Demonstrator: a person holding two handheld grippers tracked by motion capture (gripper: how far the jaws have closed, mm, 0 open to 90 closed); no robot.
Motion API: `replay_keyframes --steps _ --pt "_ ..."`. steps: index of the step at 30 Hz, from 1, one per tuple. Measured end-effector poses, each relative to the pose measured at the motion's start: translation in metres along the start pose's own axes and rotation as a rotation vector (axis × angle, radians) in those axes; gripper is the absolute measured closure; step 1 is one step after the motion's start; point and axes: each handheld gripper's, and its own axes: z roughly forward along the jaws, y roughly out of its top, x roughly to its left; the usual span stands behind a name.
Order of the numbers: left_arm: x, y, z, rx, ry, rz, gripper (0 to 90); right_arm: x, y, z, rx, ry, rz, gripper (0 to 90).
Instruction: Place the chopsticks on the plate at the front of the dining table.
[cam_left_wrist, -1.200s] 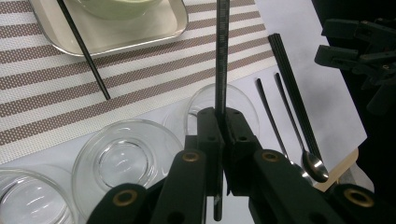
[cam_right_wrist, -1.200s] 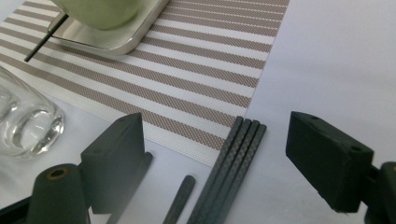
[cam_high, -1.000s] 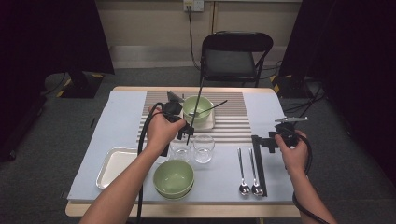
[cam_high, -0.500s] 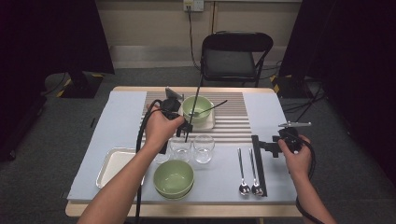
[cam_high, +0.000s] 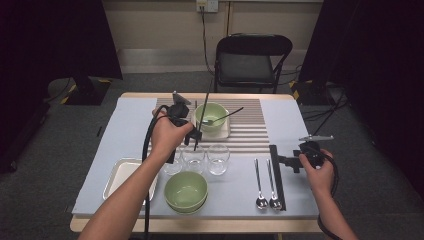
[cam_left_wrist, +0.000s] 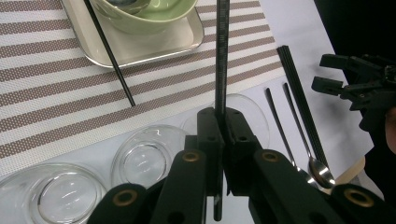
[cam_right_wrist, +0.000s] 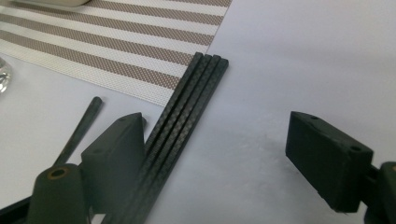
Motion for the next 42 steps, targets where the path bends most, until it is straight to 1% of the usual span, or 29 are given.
replay_keyframes --steps 3,6,9,13,21,23,26,30,36,38,39,41,42 --pt "0.001 0.001 -0.002 -0.004 0.007 0.003 86.9 -0.001 -0.002 0.001 0.002 -0.003 0.0 19.1" --pt "0.002 0.001 -0.004 -0.009 0.011 -0.002 87.0 -0.003 -0.004 0.001 0.01 -0.009 -0.007 19.1" --pt "0.004 0.002 -0.005 -0.009 0.013 -0.005 87.0 -0.004 -0.006 0.001 0.004 -0.014 -0.012 19.1" --pt "0.006 0.002 -0.006 -0.003 0.018 -0.002 87.0 -0.005 -0.009 0.002 0.013 -0.019 -0.015 19.1" --pt "0.006 0.004 -0.008 -0.008 0.025 -0.006 87.0 -0.008 -0.012 0.001 0.022 -0.025 -0.036 19.0" --pt "0.007 0.004 -0.008 -0.008 0.026 -0.004 87.0 -0.008 -0.013 0.001 0.019 -0.028 -0.069 18.5" --pt "0.008 0.004 -0.008 -0.006 0.031 -0.005 86.9 -0.006 -0.016 0.002 0.012 -0.033 -0.086 17.1" --pt "0.009 0.004 -0.009 -0.009 0.034 -0.006 87.0 -0.004 -0.019 0.003 0.01 -0.044 -0.147 16.6" --pt "0.011 0.004 -0.011 -0.011 0.034 -0.008 86.9 -0.004 -0.022 0.003 -0.001 -0.041 -0.175 16.6" --pt "0.012 0.005 -0.011 -0.018 0.034 -0.017 86.9 -0.004 -0.023 0.003 -0.002 -0.047 -0.195 16.3" --pt "0.013 0.005 -0.011 -0.017 0.034 -0.014 87.0 -0.004 -0.023 0.003 -0.003 -0.05 -0.203 16.3" --pt "0.014 0.005 -0.01 -0.016 0.044 -0.017 87.0 -0.004 -0.023 0.003 -0.005 -0.048 -0.203 16.3" --pt "0.013 0.005 -0.01 -0.018 0.042 -0.02 86.9 -0.004 -0.024 0.003 -0.008 -0.046 -0.202 16.2"
